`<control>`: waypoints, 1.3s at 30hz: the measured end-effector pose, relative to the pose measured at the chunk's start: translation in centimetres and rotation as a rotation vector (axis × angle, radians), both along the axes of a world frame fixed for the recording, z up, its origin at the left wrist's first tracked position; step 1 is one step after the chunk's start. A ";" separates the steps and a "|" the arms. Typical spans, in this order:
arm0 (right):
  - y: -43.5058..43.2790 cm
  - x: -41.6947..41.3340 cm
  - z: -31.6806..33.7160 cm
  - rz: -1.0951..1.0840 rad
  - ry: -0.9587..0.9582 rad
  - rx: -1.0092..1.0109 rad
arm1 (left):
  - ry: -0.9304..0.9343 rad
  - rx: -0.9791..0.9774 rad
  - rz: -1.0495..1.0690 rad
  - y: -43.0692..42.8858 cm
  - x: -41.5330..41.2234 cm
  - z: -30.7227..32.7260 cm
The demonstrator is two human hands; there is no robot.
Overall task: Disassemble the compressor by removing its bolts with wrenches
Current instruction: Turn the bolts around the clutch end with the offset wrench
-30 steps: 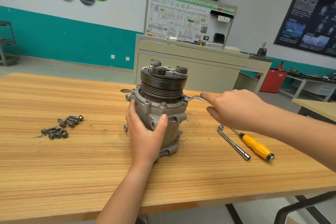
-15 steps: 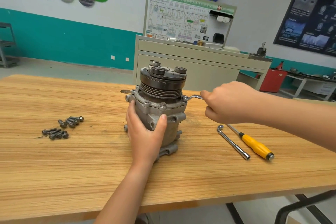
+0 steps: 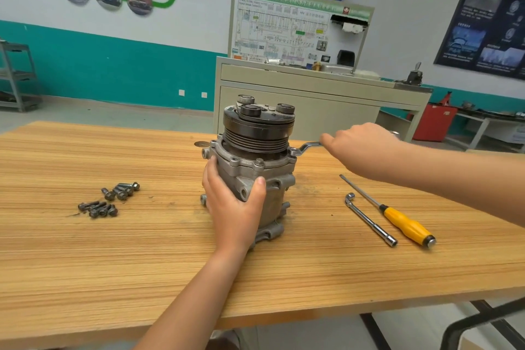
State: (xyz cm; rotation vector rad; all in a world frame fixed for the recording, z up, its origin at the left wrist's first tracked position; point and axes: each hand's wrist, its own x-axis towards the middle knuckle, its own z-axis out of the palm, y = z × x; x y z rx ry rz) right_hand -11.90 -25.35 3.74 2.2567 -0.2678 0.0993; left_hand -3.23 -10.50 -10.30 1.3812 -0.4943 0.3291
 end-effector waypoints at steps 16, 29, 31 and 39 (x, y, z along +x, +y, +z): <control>-1.4 2.4 -1.6 0.459 -0.870 0.804 | 0.022 -0.037 0.034 -0.4 -0.2 0.1; 2.9 -2.6 -1.8 0.008 -0.302 0.407 | 0.019 -0.030 0.026 -0.3 -0.1 0.0; 3.7 -2.4 -1.6 0.022 -0.225 0.235 | 0.025 -0.035 0.029 -0.4 -0.3 0.0; 2.9 -1.8 -0.5 0.072 -0.093 0.152 | 0.030 -0.060 0.044 -0.6 -0.7 0.2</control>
